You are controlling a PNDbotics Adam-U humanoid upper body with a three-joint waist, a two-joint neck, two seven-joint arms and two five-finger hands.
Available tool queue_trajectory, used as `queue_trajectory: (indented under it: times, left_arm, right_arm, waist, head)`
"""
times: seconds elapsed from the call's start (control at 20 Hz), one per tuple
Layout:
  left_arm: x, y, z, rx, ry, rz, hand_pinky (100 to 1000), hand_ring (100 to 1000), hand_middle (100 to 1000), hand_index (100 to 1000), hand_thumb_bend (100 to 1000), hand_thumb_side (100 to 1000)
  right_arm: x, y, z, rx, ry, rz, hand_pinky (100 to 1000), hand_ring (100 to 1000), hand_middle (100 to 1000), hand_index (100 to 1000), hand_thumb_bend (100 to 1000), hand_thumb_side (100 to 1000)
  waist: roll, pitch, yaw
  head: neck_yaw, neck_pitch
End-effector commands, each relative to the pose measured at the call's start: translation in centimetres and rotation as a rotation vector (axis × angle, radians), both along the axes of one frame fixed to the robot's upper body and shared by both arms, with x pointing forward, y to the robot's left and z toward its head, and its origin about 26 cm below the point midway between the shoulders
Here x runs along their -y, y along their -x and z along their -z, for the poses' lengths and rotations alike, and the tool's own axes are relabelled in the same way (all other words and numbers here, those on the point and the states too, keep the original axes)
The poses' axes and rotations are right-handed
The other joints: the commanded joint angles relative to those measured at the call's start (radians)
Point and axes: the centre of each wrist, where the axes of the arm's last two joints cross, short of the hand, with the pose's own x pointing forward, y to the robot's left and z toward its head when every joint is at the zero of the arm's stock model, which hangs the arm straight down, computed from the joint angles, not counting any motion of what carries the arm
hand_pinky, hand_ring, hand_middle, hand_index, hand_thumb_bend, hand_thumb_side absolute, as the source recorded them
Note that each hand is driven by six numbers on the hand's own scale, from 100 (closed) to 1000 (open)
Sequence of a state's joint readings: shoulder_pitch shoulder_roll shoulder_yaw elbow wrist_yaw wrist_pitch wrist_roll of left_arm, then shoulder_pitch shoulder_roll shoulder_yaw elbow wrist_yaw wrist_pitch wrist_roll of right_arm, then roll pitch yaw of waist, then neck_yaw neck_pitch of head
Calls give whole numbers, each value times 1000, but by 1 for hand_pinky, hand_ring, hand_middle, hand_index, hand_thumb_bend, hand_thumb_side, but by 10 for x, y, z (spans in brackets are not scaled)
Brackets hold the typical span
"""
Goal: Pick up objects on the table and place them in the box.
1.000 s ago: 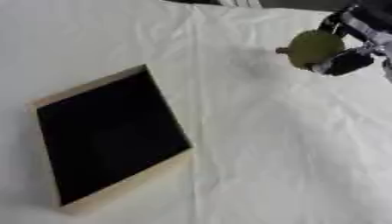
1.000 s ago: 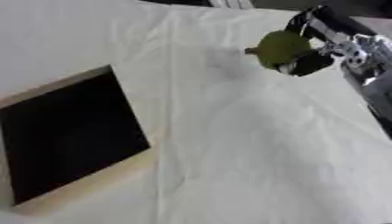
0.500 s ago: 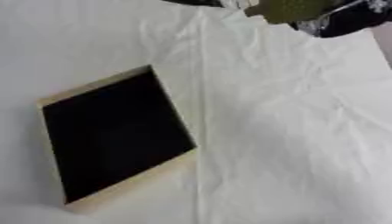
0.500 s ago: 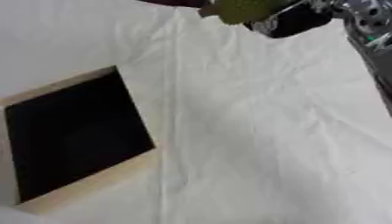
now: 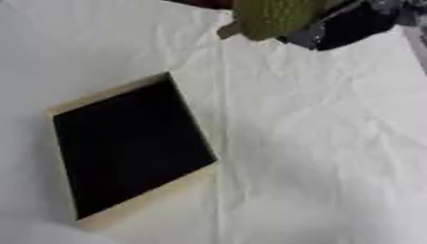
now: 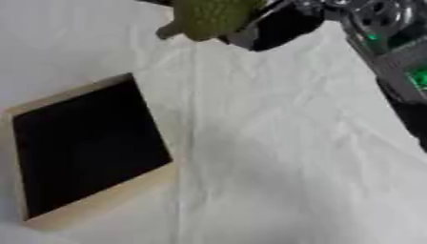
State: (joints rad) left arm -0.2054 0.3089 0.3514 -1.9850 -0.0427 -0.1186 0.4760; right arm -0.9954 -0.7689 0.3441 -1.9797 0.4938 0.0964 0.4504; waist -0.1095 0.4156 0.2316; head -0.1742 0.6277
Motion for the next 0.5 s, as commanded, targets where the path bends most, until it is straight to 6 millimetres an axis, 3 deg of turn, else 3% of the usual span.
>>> queue_trajectory:
  times: [0.05, 0.25, 0.5]
  left_arm:
    - [0, 1, -8, 24, -18, 14, 503, 483, 549, 708, 280, 585]
    - [0, 1, -8, 24, -16, 13, 503, 483, 547, 708, 280, 584]
    - [0, 2, -7, 21, -13, 10, 503, 483, 547, 708, 278, 585]
  right_arm:
    - [-25, 7, 5, -4, 77, -102, 672, 508, 512, 647, 379, 100]
    - [-57, 9, 27, -77, 138, -139, 673, 518, 516, 651, 375, 100]
    - [-88, 12, 38, -140, 150, -135, 670, 515, 513, 649, 373, 100]
  waist:
    - [6, -27, 1]
    - [4, -28, 0]
    - [2, -29, -2]
  head:
    - [-5, 4]
    - [-3, 4]
    - [1, 7]
